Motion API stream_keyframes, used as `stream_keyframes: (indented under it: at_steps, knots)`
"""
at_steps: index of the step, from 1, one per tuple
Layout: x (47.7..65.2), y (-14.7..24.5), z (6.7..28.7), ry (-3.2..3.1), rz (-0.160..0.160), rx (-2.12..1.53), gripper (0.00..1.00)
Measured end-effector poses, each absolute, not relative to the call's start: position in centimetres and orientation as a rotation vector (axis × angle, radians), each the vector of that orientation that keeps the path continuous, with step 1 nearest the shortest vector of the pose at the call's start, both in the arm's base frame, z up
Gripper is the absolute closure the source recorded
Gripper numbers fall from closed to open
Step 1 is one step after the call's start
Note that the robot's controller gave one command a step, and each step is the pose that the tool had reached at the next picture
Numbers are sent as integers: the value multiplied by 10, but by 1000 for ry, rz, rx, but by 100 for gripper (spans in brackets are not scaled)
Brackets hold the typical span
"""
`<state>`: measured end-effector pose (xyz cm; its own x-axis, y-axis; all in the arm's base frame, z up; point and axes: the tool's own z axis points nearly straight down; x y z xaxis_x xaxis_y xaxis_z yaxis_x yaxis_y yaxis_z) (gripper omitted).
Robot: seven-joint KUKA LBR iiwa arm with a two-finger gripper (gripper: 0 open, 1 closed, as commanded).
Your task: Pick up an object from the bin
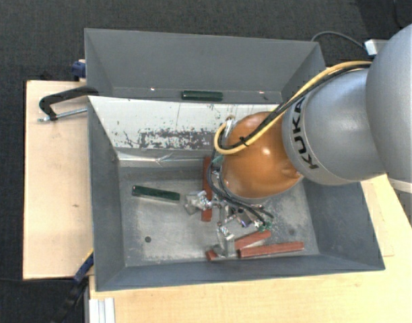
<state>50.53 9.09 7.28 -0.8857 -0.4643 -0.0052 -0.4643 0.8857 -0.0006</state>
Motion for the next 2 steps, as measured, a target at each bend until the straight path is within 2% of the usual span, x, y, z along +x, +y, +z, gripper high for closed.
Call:
stream_keyframes:
  at_steps: [1,2]
  knots:
    - [506,39,97,3043,4,-762,0]
    - [512,19,117,3042,-7,-768,0]
